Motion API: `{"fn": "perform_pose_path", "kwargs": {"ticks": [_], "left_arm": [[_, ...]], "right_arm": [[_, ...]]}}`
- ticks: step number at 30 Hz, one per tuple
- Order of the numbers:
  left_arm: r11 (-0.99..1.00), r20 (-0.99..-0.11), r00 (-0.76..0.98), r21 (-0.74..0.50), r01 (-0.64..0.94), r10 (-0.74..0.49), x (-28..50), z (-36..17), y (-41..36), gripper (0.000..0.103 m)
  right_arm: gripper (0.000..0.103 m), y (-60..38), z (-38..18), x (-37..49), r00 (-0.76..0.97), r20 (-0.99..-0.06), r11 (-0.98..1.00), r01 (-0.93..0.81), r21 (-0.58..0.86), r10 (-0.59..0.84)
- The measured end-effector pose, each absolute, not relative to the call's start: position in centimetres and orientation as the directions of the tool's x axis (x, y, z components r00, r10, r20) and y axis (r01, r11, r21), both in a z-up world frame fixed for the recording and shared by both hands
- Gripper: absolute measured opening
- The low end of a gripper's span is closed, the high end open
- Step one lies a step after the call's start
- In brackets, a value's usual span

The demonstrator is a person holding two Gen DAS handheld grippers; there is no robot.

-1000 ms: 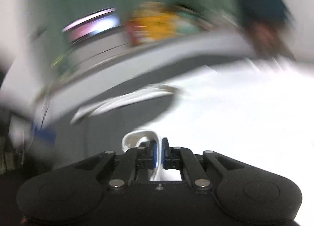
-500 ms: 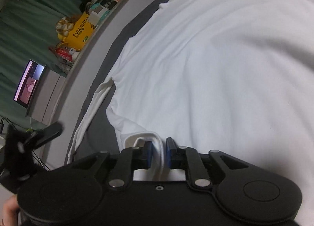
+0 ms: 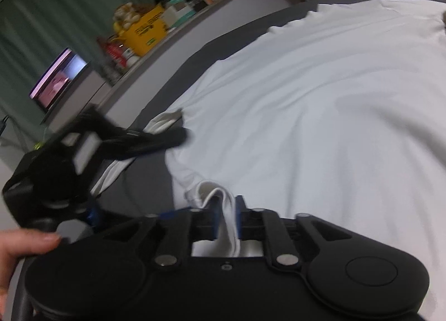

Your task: Fold clothes

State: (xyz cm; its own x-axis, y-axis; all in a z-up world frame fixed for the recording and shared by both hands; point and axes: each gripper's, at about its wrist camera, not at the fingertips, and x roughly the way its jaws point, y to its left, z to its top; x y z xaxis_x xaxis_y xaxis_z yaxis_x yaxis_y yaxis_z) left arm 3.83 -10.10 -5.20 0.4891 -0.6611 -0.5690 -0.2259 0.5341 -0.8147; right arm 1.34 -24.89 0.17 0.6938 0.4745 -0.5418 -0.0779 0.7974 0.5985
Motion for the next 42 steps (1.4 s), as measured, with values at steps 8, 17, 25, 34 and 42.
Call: {"fn": "perform_pose_path", "kwargs": {"ticks": [8,17,25,34,42], "left_arm": [[0.629,-0.632,0.484,-0.753,-0.196,-0.606,3.0,-3.8,-8.8,0.022],[0.865,-0.809,0.396,-0.497,-0.070,-0.434,0.8,0.7,-2.3,0.000],[0.698,-0.677,0.456,-0.699,-0.153,-0.578,-0.7,-1.3,1.6,0.011],[0.564,-0.542,0.519,-0.815,-0.133,-0.660,1.0,-3.8,-3.1,0.099],[0.541,-0.535,0.533,-0.825,-0.163,-0.655,0.1,-5.5,-5.3,0.037]], "right_arm": [[0.007,-22.8,1.5,0.5,0.673,-0.494,0.791,-0.231,0.567,0.551],[0.013,-20.7,1.9,-0.4,0.587,-0.519,0.771,-0.342,0.537,0.621],[0.017,-21.8,1.5,-0.7,0.604,-0.540,0.798,-0.312,0.516,0.586],[0.017,-21.8,1.4,-1.8,0.651,-0.505,0.811,-0.334,0.480,0.567],[0.017,-21.6,1.4,-2.0,0.652,-0.472,0.792,-0.371,0.484,0.594]]}}
